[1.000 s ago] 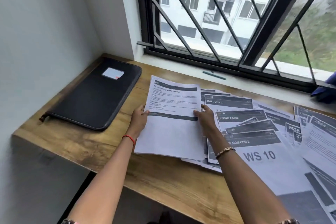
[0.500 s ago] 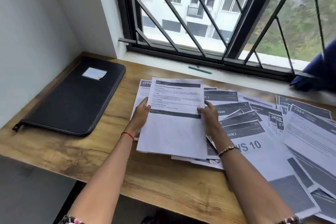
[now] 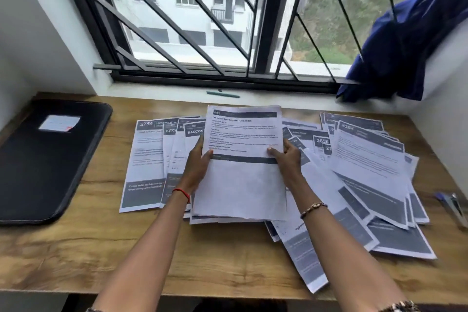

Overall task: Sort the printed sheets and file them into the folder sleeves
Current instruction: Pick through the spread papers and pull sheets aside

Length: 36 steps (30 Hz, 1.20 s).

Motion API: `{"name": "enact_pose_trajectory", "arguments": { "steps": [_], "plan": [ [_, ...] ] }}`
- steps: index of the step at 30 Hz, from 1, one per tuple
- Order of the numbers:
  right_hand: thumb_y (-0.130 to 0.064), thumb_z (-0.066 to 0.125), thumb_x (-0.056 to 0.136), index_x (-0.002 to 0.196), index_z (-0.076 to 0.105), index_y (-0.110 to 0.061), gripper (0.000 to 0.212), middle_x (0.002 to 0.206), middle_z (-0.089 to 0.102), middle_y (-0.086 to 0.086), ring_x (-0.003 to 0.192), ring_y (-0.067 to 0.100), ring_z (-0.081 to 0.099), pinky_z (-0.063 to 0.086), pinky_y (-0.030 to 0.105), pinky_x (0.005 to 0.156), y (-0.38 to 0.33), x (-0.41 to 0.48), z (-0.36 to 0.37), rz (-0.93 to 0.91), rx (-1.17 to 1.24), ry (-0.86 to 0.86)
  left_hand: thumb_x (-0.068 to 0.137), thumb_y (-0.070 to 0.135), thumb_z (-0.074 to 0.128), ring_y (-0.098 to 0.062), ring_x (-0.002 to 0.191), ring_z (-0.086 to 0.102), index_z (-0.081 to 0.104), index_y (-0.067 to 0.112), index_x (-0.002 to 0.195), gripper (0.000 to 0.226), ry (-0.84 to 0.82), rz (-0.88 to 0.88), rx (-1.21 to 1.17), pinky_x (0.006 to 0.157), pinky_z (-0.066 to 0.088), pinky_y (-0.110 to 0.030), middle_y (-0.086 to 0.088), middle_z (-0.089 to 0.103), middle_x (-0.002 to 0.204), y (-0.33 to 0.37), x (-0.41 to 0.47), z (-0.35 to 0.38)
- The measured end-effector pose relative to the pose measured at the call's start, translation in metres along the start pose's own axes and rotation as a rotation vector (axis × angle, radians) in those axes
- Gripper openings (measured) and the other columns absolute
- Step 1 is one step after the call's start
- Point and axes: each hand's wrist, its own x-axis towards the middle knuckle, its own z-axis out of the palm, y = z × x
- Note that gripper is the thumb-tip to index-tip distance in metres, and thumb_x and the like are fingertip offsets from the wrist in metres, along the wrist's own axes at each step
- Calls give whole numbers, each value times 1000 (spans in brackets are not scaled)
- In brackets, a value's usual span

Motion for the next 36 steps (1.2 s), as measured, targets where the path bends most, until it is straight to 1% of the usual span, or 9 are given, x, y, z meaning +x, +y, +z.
{"name": "enact_pose_trajectory", "arguments": {
  "steps": [5,8,12,14,20,24,28,32,36],
  "plan": [
    [5,63,81,107,62,-4,28,96,66,8,84,21,63,55,20,68,-23,9,-44,-108,6,85,98,8,44,-15,134,33,27,6,146,51,90,96,57,113,26,-31,-4,35,147,30,5,53],
    [4,63,81,99,60,-2,19,84,65,3,79,17,61,54,27,72,-43,15,-63,-201,42,141,98,7,42,-22,127,44,34,3,141,43,140,227,6,107,39,-36,-12,45,140,50,5,83],
    [9,62,78,83,60,-14,24,80,64,2,81,20,59,52,30,72,-61,22,-91,-230,142,172,100,7,37,4,97,58,32,6,132,33,151,300,-93,81,52,-16,-5,53,121,67,1,119],
    [8,63,76,87,61,-14,25,84,63,4,82,18,59,52,24,69,-60,24,-105,-242,144,150,100,6,34,5,92,58,29,5,132,32,156,299,-113,76,51,-14,-3,51,118,67,-4,135],
    [5,63,83,100,57,-9,24,89,66,5,76,2,63,51,17,67,-33,23,-125,-211,82,54,101,11,33,-33,126,41,20,3,142,43,150,192,-121,105,38,-53,-21,35,143,48,-12,154],
    [-3,65,84,104,57,-12,24,95,63,5,85,14,60,52,20,70,-36,28,-122,-281,-58,21,102,11,32,-13,99,56,32,13,127,25,159,212,-125,85,54,-39,-12,50,122,57,-7,156],
    [-9,69,83,111,58,-9,30,97,63,2,85,12,61,54,18,70,-50,38,-121,-262,-115,25,101,11,37,-19,100,59,37,19,123,24,125,217,-167,85,54,-36,-7,56,118,68,3,152],
    [2,66,81,111,61,-3,31,98,64,10,77,17,61,54,22,65,-52,53,-141,-37,-84,-10,97,9,43,-21,107,57,44,15,123,26,35,70,-84,90,50,-36,-8,57,121,68,15,145],
    [6,68,75,103,62,0,28,90,64,14,68,22,59,52,32,67,-28,62,-174,240,-114,-41,96,19,50,-23,85,56,58,9,105,16,123,-167,-12,59,47,-26,-10,61,98,44,6,144]
  ]
}}
